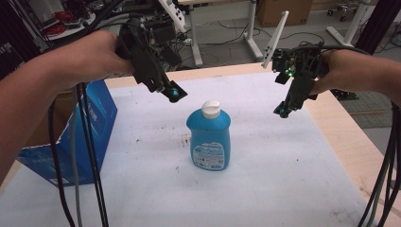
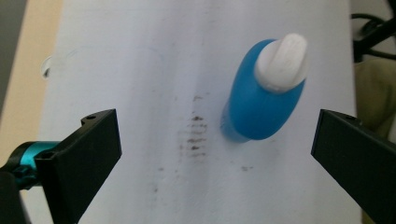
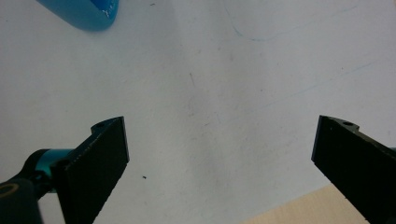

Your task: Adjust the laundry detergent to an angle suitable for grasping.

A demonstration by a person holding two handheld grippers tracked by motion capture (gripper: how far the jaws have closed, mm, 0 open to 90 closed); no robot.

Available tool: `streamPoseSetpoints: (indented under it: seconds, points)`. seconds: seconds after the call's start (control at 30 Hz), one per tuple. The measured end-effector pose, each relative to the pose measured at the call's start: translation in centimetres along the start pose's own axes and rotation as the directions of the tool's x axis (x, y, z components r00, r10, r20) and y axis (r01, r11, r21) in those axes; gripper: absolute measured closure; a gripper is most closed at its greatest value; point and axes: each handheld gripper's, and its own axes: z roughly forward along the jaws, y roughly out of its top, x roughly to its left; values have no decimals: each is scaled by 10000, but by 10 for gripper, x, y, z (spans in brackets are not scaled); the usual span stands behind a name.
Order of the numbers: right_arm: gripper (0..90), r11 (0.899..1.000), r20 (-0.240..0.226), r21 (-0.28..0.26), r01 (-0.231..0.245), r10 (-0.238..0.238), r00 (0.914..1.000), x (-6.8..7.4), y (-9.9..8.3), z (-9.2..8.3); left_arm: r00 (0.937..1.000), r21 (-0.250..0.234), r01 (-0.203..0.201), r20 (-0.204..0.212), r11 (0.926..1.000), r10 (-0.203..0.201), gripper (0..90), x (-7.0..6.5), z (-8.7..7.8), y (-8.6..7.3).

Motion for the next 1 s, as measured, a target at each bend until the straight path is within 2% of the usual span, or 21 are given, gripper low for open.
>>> streamPoseSetpoints:
  seconds: [0.03, 0.1, 0.2, 0.4, 0.53, 0.63, 0.7, 0.73, 0.77, 0.83, 1.0]
  points:
    - [30, 10000, 9, -15, 18, -18, 10000, 0, 0, 0, 9999, 8, 112, -112, 9999, -112, 16, 0, -1, -1]
    - [30, 10000, 6, -30, 24, -24, 10000, 1, 1, 0, 9996, 166, 270, 112, 9995, -272, 17, 0, -5, -4]
    - [30, 9999, 10, -139, 48, -48, 10000, 0, 2, -2, 9984, 541, 487, -328, 9973, -470, 17, -4, -9, -11]
    - [30, 9993, -2, -363, 114, -115, 9999, -5, 13, -7, 9962, 1167, 742, -551, 9904, -682, 17, -13, -16, -28]
    - [30, 9981, 62, -572, 216, -213, 9998, -10, 25, -14, 9959, 1214, 902, -192, 9885, -885, 17, -19, -17, -41]
    - [30, 9977, 54, -623, 280, -277, 9996, -14, 35, -17, 9956, 1464, 921, 49, 9849, -938, 16, -24, -16, -50]
    - [30, 9974, 53, -636, 330, -327, 9995, -16, 41, -18, 9961, 1537, 762, 312, 9852, -820, 17, -29, -16, -54]
    - [30, 9974, 53, -636, 330, -327, 9995, -16, 41, -18, 9961, 1537, 762, 312, 9852, -820, 16, -29, -16, -54]
    - [30, 9971, 35, -650, 408, -407, 9992, -18, 44, -19, 9963, 1546, 651, 447, 9858, -728, 16, -36, -16, -56]
    - [30, 9965, 46, -602, 587, -585, 9983, -21, 55, -21, 9954, 1611, 565, 679, 9853, -682, 17, -43, -16, -57]
    - [30, 9943, 35, -734, 774, -774, 9970, -23, 69, -24, 9943, 1888, 347, 923, 9814, -529, 17, -57, -13, -56]
